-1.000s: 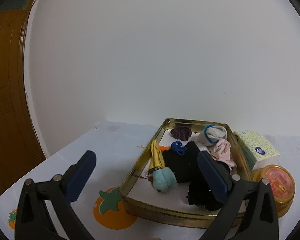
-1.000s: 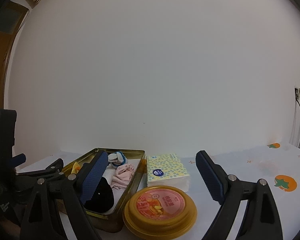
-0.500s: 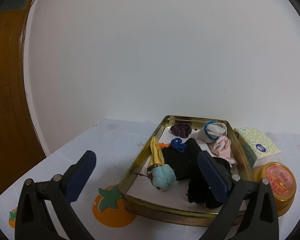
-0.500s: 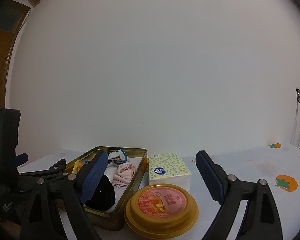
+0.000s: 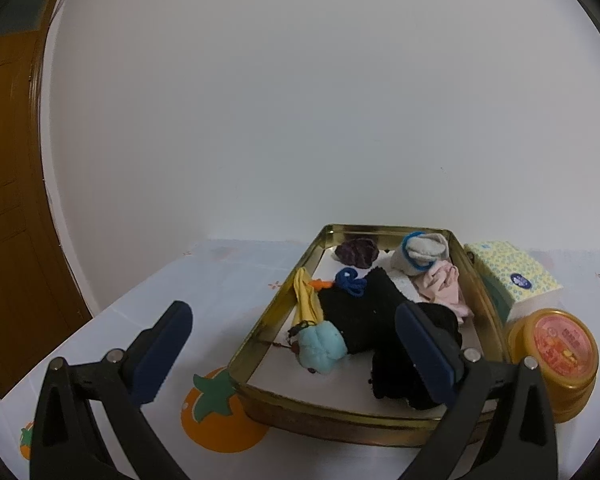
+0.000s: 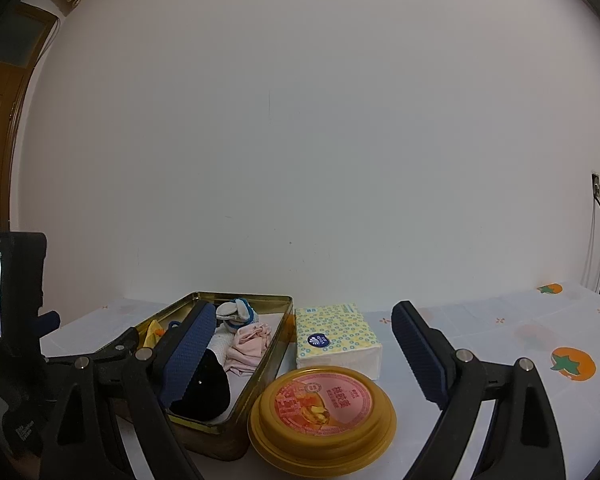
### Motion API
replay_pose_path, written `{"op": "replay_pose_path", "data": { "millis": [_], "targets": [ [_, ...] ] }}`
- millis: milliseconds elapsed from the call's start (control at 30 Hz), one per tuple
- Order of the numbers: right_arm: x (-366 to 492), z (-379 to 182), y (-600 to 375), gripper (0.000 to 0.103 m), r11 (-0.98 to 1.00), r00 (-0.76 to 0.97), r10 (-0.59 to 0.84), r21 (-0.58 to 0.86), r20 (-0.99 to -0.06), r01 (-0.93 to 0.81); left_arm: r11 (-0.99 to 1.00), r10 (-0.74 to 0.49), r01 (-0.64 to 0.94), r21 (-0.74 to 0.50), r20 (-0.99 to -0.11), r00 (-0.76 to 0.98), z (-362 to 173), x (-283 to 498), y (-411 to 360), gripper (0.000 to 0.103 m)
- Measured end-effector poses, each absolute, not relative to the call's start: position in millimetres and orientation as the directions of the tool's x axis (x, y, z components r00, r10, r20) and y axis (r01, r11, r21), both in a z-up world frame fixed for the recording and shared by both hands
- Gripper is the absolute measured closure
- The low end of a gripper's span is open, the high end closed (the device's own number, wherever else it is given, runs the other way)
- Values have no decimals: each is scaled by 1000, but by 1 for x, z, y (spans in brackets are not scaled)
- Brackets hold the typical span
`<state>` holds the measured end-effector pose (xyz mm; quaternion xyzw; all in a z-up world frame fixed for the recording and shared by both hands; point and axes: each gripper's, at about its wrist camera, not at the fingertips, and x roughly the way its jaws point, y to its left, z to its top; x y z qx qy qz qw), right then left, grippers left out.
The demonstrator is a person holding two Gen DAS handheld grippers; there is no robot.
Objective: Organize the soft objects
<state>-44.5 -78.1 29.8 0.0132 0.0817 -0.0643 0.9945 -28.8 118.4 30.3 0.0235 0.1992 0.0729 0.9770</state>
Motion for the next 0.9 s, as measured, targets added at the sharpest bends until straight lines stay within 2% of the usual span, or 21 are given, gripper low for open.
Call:
{"op": "replay_pose_path", "data": {
  "millis": [900],
  "targets": [
    [-46,30,-74,12,991,979,-130,9,-158,133,988,154,-141,62,-371,916,31,-29,123,0]
  ]
}}
